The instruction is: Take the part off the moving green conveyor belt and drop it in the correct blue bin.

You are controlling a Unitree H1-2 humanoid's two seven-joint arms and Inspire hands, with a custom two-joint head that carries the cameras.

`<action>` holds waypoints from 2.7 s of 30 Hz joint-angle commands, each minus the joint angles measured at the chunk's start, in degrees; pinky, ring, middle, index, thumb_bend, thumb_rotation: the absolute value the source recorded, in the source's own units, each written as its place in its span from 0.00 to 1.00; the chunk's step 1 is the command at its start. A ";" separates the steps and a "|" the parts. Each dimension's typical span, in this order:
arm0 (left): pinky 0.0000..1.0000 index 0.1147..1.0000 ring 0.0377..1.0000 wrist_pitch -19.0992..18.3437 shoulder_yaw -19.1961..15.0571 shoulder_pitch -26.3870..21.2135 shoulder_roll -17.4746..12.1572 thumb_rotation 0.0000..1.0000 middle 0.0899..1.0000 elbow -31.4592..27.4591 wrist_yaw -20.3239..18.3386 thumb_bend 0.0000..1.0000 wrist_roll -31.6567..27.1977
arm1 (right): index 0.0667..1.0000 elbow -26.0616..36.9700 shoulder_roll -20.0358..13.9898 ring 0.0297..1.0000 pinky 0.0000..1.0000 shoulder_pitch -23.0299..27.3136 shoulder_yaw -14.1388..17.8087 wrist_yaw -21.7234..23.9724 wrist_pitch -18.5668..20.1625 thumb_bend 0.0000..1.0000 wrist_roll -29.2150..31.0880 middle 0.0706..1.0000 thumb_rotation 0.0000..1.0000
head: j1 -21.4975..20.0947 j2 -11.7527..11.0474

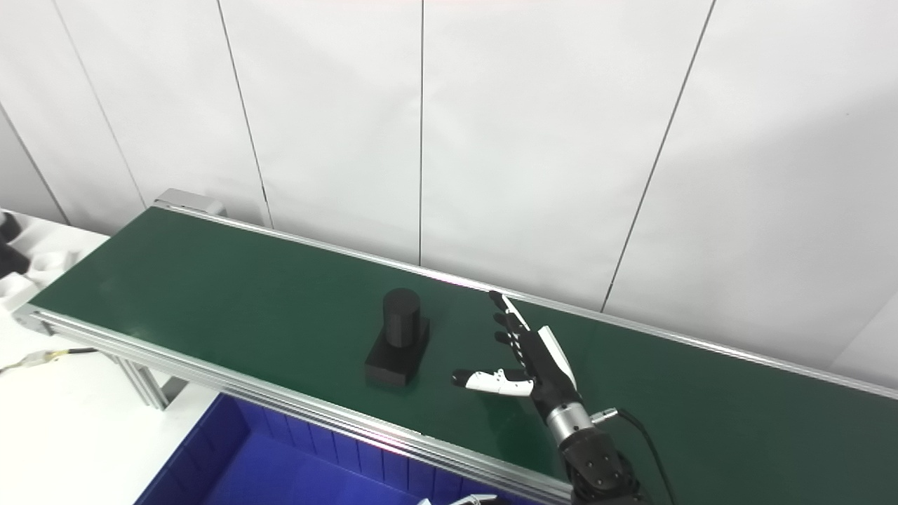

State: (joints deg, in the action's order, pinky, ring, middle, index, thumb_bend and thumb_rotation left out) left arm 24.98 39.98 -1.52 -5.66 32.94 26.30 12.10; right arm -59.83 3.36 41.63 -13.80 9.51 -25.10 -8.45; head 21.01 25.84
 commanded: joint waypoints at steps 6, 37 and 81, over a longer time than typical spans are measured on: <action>0.67 0.80 0.77 1.95 1.10 -0.90 1.33 0.41 0.81 -2.30 -0.23 0.98 1.29 | 0.98 0.23 -0.32 0.96 0.88 2.77 0.28 -2.21 -1.80 1.00 -0.27 1.00 0.38 | -0.23 0.23; 0.69 0.81 0.79 1.95 1.89 0.51 -0.68 0.38 0.82 -5.71 -0.36 0.94 0.82 | 0.96 -4.12 -2.03 0.91 0.81 3.95 2.60 -7.51 -1.76 0.95 -0.64 0.98 0.35 | -6.37 1.82; 0.73 0.84 0.81 1.95 1.73 1.47 -0.60 0.48 0.85 -6.22 -0.80 0.92 1.32 | 0.89 -6.42 -1.96 0.84 0.72 4.37 1.81 -12.73 -1.73 0.93 -2.93 0.93 0.27 | -8.07 2.26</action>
State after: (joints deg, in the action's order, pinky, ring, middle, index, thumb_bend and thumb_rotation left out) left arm 24.97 41.39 0.74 -7.13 27.61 25.55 12.25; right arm -66.57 1.40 42.51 -11.98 -2.35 -25.09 -11.18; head 13.01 28.04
